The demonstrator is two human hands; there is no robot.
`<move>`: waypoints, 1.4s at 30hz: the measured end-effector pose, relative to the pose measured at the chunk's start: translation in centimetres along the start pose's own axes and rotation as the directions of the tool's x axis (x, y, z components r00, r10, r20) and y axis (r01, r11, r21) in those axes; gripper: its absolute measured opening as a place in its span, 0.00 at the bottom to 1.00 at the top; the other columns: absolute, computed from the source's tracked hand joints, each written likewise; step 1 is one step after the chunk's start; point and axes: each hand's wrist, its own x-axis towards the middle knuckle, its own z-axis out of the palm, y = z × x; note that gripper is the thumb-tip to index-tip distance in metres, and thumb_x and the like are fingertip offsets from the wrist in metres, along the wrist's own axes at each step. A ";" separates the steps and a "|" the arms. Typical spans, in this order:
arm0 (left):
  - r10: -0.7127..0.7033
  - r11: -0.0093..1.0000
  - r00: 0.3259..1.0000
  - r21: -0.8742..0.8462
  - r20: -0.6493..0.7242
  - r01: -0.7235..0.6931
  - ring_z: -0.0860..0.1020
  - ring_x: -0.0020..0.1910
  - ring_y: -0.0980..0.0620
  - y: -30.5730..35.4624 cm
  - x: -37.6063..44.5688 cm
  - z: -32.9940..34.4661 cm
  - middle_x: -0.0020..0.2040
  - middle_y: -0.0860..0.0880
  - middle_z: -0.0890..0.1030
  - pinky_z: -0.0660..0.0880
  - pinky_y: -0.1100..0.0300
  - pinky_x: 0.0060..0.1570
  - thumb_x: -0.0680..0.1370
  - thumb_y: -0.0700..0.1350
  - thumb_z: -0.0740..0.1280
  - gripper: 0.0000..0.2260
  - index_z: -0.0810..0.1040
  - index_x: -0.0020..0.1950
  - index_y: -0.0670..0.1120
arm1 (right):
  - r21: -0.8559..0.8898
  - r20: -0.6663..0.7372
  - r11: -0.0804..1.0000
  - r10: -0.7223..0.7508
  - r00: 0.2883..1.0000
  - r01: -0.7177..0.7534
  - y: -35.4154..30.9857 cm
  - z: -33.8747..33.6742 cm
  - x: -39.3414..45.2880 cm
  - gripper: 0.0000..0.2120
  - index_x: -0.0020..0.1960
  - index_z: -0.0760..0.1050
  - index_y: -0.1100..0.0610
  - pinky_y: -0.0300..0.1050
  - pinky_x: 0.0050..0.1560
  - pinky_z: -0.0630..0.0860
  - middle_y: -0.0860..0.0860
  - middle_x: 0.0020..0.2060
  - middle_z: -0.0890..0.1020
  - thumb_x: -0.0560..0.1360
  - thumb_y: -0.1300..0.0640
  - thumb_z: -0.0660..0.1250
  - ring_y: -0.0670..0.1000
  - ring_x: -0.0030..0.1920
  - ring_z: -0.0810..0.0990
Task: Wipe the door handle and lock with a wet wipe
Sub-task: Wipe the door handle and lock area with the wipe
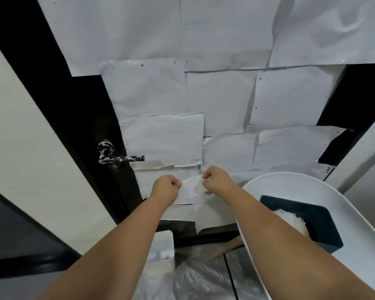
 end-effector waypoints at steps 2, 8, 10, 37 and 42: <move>-0.009 0.998 1.000 -0.056 -0.001 0.009 0.75 0.46 0.50 -1.4 0.7 -2.1 0.46 0.49 0.77 0.71 0.60 0.45 0.81 0.43 0.61 0.07 0.79 0.50 0.44 | 0.022 -0.017 1.000 -0.008 1.000 0.008 -1.8 1.9 0.3 0.08 0.45 0.75 0.56 0.43 0.36 0.80 0.52 0.47 0.74 0.73 0.67 0.61 0.52 0.44 0.77; -0.013 0.973 0.999 -0.231 0.038 0.021 0.73 0.42 0.54 -5.1 2.4 -7.5 0.46 0.49 0.77 0.69 0.63 0.39 0.81 0.41 0.59 0.08 0.78 0.48 0.47 | 0.224 0.098 0.973 0.029 0.995 -0.051 -7.0 7.3 0.4 0.08 0.49 0.79 0.59 0.53 0.57 0.77 0.52 0.42 0.77 0.76 0.55 0.67 0.50 0.44 0.75; 0.003 0.966 0.998 -0.258 0.056 0.011 0.73 0.42 0.55 -6.0 2.9 -9.0 0.47 0.48 0.78 0.69 0.63 0.38 0.81 0.39 0.59 0.09 0.78 0.49 0.46 | 0.239 0.119 0.970 0.013 0.993 -0.041 -8.5 9.0 0.2 0.05 0.46 0.79 0.56 0.50 0.56 0.77 0.51 0.43 0.78 0.75 0.55 0.68 0.49 0.45 0.75; 0.403 0.909 0.501 0.270 -0.766 -0.318 0.74 0.52 0.46 -5.5 4.6 -21.0 0.55 0.47 0.76 0.73 0.52 0.53 0.77 0.38 0.65 0.12 0.79 0.58 0.48 | -0.638 -0.077 0.667 -0.553 0.829 0.386 -17.0 13.3 3.2 0.12 0.50 0.78 0.65 0.45 0.40 0.67 0.59 0.50 0.73 0.69 0.72 0.61 0.59 0.48 0.73; 0.368 0.920 0.255 0.312 -0.894 -0.236 0.67 0.67 0.44 -4.8 6.5 -25.2 0.68 0.44 0.69 0.64 0.46 0.69 0.75 0.39 0.63 0.21 0.70 0.68 0.48 | -0.709 -0.019 0.564 -0.615 0.788 0.423 -16.0 14.9 2.4 0.11 0.42 0.75 0.62 0.46 0.40 0.61 0.57 0.45 0.72 0.66 0.75 0.60 0.57 0.48 0.70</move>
